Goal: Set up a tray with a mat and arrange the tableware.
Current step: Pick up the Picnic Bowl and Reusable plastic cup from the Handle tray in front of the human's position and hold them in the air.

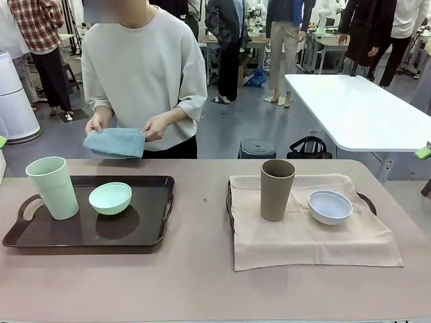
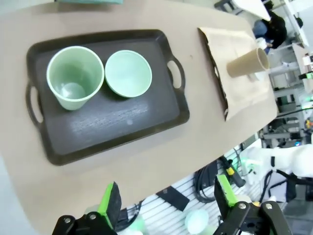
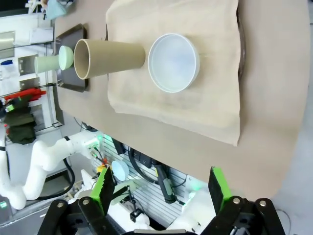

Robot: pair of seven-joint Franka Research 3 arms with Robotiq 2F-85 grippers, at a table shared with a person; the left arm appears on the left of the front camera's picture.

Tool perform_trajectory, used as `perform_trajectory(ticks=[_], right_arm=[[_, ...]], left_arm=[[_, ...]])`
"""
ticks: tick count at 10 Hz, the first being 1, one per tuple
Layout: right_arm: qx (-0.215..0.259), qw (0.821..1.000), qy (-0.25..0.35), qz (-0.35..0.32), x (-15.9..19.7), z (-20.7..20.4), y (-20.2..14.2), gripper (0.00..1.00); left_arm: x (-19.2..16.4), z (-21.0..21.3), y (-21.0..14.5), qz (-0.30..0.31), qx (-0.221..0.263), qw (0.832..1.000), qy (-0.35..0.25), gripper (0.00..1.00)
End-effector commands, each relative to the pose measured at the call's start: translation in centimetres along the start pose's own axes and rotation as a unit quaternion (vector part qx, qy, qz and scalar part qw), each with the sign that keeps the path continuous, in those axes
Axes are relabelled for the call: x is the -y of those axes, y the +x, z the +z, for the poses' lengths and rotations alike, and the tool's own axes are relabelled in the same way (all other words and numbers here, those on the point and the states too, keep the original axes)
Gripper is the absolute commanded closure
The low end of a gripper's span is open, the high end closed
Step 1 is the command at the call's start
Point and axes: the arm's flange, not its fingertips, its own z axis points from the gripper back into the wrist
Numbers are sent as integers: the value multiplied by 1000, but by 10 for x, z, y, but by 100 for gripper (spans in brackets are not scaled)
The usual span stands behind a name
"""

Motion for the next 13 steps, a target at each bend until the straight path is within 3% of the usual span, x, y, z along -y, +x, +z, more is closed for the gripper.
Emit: perform_trajectory(ticks=[1, 2, 4, 5, 7, 10, 12, 13], right_arm=[[5, 1000, -21, -6, -2, -4, -4, 0], [0, 1000, 0, 0, 0, 0, 0, 0], [26, 994, 91, -55, 37, 28, -7, 0], [56, 986, 119, -103, 58, 38, -11, 0], [65, 973, 151, -162, 84, 38, -19, 0], [54, 959, 215, -174, 102, 37, -38, 0], [51, 955, 233, -173, 103, 36, -45, 0], [57, 954, 242, -167, 97, 36, -44, 0]], left_arm=[[4, 0, 3, 16, 4, 1000, 0, 0], [0, 0, 0, 0, 0, 1000, 0, 0], [-52, 38, 10, 92, 26, 991, -89, 0], [-81, 53, 15, 120, 31, 984, -125, 0], [-119, 65, 19, 146, 40, 971, -183, 0], [-162, 57, 6, 174, 62, 951, -249, 0], [-177, 63, -3, 185, 74, 946, -255, 0], [-181, 66, 1, 183, 54, 949, -250, 0]])
